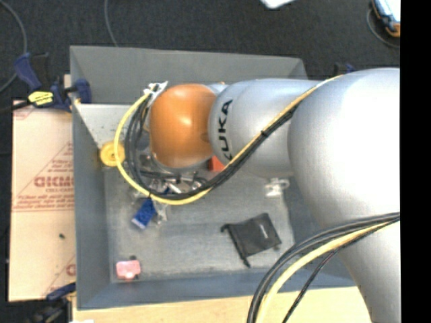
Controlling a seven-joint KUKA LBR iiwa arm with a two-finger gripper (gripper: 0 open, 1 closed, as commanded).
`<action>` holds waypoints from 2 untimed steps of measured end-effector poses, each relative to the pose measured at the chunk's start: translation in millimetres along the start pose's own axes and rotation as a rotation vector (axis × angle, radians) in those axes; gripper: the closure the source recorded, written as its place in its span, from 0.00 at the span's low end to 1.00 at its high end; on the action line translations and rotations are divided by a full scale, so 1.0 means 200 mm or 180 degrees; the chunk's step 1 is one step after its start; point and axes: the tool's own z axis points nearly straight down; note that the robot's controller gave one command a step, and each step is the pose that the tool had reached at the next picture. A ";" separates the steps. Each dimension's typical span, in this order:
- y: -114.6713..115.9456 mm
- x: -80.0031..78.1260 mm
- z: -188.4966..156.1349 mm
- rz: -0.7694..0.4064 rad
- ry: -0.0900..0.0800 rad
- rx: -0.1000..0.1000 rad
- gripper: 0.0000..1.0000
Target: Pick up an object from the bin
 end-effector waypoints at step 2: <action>0.00 0.01 -0.10 0.0005 0.0008 -0.0004 1.00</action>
Offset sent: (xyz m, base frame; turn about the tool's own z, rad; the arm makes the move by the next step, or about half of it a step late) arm 0.0001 0.0002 0.0264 0.0000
